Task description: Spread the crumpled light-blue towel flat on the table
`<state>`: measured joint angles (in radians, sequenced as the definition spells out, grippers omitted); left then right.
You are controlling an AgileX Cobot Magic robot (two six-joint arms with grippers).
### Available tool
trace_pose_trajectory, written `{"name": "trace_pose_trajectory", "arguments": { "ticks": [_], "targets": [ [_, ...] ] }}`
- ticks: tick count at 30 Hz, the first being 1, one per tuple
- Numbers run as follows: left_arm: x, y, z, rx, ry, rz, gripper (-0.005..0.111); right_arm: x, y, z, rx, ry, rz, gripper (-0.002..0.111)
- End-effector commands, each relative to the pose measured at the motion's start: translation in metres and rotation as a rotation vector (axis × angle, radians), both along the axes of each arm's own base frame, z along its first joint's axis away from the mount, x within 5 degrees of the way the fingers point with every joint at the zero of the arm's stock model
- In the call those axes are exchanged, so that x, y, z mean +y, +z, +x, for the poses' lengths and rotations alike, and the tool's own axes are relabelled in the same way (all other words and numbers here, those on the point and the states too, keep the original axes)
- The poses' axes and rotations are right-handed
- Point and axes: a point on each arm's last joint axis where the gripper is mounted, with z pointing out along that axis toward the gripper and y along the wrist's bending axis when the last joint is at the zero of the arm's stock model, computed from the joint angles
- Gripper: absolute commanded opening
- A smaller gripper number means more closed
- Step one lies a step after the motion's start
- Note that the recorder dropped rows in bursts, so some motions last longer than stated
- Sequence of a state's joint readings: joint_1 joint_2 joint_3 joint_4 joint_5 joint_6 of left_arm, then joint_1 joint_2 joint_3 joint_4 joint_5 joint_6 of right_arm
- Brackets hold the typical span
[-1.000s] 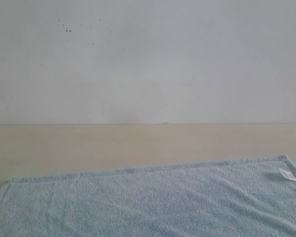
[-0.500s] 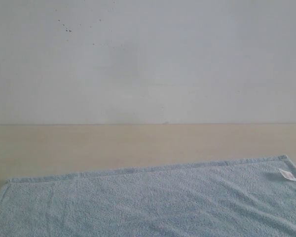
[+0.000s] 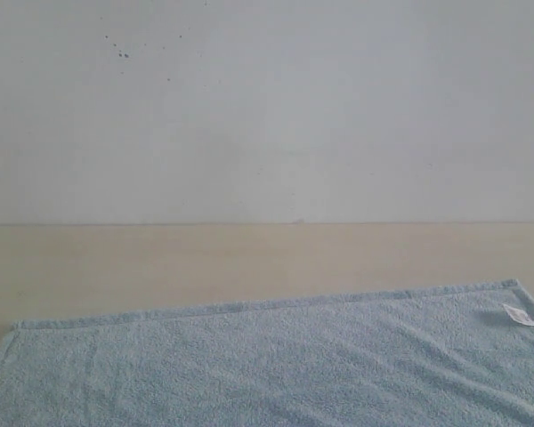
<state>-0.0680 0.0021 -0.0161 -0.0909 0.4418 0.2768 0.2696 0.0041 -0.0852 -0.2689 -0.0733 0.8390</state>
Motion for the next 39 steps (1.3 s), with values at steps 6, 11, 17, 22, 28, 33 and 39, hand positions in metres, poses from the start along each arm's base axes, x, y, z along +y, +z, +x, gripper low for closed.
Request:
{"name": "trace_pose_trajectory", "arguments": {
  "ticks": [6,11,17,22,28,33,39],
  "targets": [
    [0.0006,0.0035,0.0029,-0.088,0.004,0.011,0.004,0.0003,0.0000,-0.0006,-0.012,0.006,0.000,0.000],
    [0.0008,0.0066,0.0037,-0.124,0.007,0.008,0.004,0.0003,0.0000,-0.0006,-0.012,0.006,0.000,0.000],
    [0.0008,0.0066,0.0037,-0.124,0.007,0.008,0.004,0.0003,0.0000,-0.0006,-0.012,0.006,0.000,0.000],
    [0.0008,0.0066,0.0037,-0.124,0.007,0.008,0.004,0.0003,0.0000,-0.0006,-0.012,0.006,0.000,0.000],
    [0.0008,0.0066,0.0037,-0.124,0.007,0.008,0.004,0.0003,0.0000,-0.0006,-0.012,0.006,0.000,0.000],
    [0.0008,0.0066,0.0037,-0.124,0.007,0.008,0.004,0.0003,0.0000,-0.0006,-0.012,0.006,0.000,0.000],
    [0.0008,0.0066,0.0037,-0.124,0.007,0.008,0.004,0.0003,-0.0003,-0.0005,-0.031,-0.013,-0.075,0.000]
  ]
}}
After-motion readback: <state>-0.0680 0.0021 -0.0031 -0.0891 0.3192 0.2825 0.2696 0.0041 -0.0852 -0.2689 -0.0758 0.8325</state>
